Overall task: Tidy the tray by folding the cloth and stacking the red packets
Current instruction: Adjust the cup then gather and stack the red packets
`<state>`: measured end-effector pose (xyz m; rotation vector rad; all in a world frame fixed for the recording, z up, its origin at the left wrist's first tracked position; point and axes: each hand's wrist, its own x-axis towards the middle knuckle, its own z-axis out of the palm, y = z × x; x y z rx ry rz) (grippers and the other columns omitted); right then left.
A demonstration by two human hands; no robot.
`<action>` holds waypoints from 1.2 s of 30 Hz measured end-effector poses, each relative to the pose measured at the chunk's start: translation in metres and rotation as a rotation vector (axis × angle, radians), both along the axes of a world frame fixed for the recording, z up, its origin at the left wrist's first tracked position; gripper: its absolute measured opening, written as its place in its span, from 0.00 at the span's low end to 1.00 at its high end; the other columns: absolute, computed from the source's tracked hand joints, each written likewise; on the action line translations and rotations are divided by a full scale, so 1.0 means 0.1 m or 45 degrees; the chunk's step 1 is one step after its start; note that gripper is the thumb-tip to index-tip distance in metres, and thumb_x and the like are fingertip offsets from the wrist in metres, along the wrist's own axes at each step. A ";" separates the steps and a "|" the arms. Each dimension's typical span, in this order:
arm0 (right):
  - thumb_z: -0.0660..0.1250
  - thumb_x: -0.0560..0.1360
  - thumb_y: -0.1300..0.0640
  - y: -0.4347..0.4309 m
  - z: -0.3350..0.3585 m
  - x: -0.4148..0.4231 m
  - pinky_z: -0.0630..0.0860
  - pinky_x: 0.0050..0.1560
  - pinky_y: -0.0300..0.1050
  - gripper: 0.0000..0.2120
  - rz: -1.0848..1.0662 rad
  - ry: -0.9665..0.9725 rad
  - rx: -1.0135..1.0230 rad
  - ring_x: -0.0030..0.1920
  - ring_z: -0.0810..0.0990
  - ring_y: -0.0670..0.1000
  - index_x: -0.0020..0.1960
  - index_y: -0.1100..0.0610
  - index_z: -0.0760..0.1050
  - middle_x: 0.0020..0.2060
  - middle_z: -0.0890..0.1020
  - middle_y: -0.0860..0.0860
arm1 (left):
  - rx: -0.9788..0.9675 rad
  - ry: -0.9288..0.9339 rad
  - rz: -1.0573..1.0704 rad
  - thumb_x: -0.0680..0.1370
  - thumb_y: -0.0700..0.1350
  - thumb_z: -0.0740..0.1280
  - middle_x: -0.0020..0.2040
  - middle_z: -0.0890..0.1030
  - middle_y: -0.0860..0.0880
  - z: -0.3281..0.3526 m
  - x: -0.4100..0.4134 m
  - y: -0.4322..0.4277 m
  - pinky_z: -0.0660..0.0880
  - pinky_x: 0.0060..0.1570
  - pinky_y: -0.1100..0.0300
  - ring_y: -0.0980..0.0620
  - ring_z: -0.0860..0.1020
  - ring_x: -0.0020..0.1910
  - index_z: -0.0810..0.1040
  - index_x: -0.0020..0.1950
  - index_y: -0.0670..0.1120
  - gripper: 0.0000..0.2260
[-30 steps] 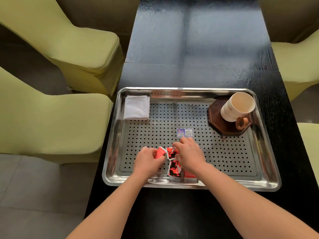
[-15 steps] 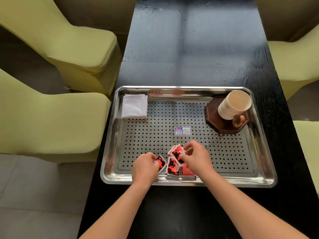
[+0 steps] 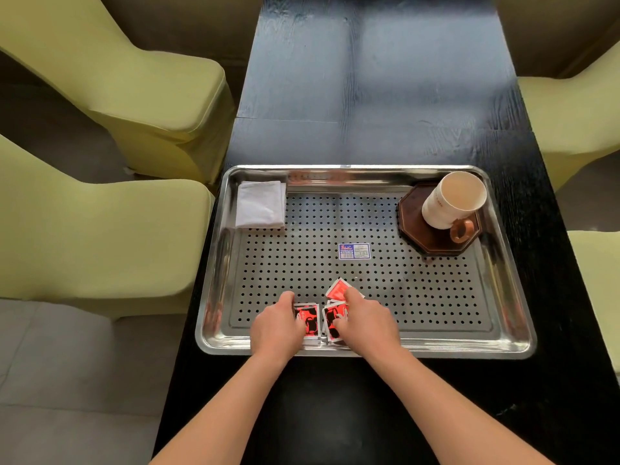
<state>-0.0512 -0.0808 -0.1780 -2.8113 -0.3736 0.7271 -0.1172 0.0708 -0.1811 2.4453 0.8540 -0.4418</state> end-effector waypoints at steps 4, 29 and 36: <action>0.64 0.75 0.46 0.01 0.01 0.03 0.72 0.39 0.49 0.16 0.092 -0.011 -0.052 0.47 0.82 0.58 0.61 0.44 0.69 0.46 0.83 0.52 | -0.044 -0.005 -0.084 0.77 0.47 0.65 0.51 0.82 0.51 0.01 0.02 0.01 0.75 0.42 0.55 0.49 0.79 0.49 0.73 0.66 0.54 0.18; 0.74 0.73 0.48 0.08 0.02 0.09 0.74 0.51 0.49 0.17 0.374 -0.060 0.019 0.54 0.70 0.53 0.56 0.54 0.75 0.54 0.73 0.50 | -0.412 -0.031 0.049 0.76 0.36 0.59 0.58 0.82 0.47 0.02 -0.05 0.10 0.77 0.57 0.52 0.48 0.79 0.55 0.74 0.71 0.51 0.25; 0.74 0.71 0.59 0.26 0.07 0.16 0.75 0.46 0.46 0.10 0.190 0.177 0.243 0.49 0.80 0.53 0.48 0.51 0.75 0.46 0.82 0.50 | -0.490 -0.049 0.128 0.78 0.35 0.55 0.62 0.81 0.44 0.01 -0.05 0.11 0.77 0.59 0.45 0.41 0.79 0.59 0.76 0.70 0.49 0.24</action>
